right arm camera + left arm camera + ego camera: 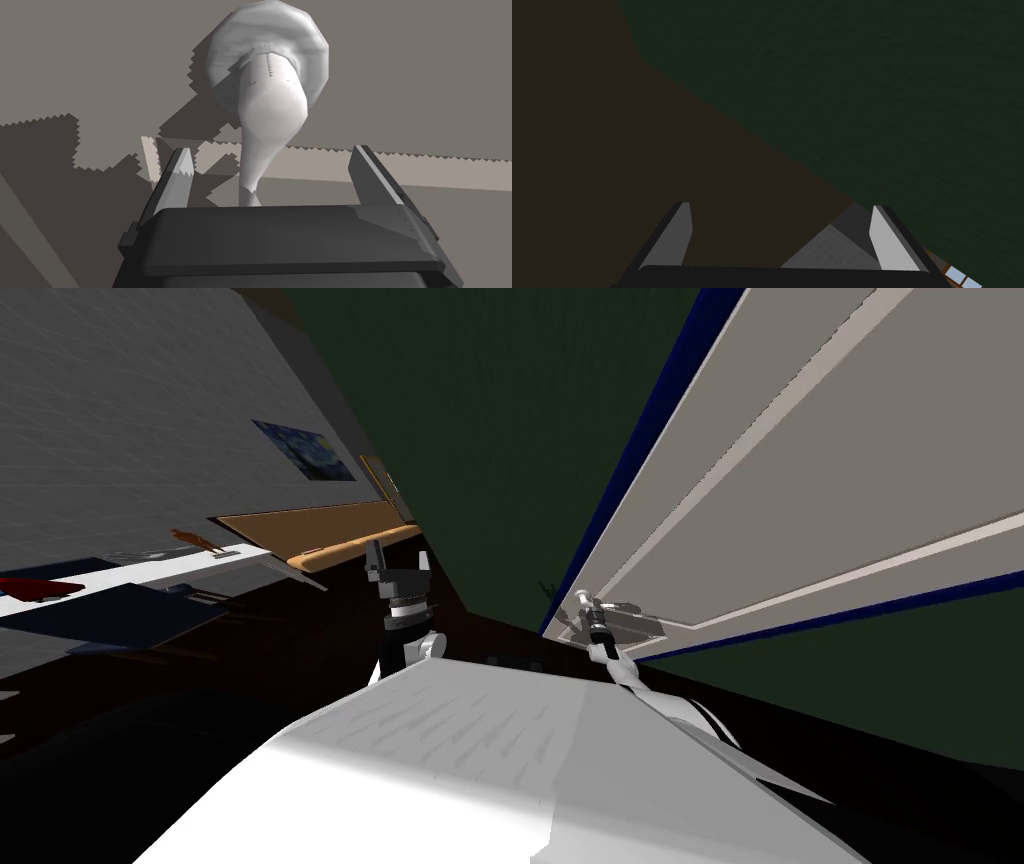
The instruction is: Pull the door open
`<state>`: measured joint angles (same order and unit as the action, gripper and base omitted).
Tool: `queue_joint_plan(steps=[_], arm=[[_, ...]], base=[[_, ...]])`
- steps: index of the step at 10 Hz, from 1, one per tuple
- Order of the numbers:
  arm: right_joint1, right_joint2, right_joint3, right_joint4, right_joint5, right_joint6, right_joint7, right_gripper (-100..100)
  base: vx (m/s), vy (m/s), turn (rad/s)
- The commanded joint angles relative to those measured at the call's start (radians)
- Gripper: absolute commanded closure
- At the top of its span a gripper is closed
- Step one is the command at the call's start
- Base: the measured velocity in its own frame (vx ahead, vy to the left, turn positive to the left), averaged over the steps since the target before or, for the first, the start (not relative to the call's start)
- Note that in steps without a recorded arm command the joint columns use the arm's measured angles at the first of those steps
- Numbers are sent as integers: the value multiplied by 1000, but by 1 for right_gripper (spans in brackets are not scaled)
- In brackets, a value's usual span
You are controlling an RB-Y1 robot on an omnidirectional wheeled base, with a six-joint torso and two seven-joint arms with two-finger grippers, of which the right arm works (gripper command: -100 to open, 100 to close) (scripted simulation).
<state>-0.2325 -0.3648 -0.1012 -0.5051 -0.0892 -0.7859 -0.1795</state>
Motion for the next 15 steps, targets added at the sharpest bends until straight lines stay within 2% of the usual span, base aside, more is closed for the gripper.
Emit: queue_joint_plan(steps=[1,2,3,4,9,15], arm=[[8,-22,-8,25,-6,-18,-16,-100],[11,-26,-9,26,-7,-21,-20,-100],[3,-20,-8,35,-6,-23,-13,-100],[3,-20,-8,35,-6,-23,-13,100],[3,-20,-8,35,-6,-23,-13,100],[-1,-27,-3,43,28,-32,-44,100]], base=[[98,-4,162],[168,10,115],[71,6,10],[-14,-2,-8],[-10,-2,2],[-176,-62,129]])
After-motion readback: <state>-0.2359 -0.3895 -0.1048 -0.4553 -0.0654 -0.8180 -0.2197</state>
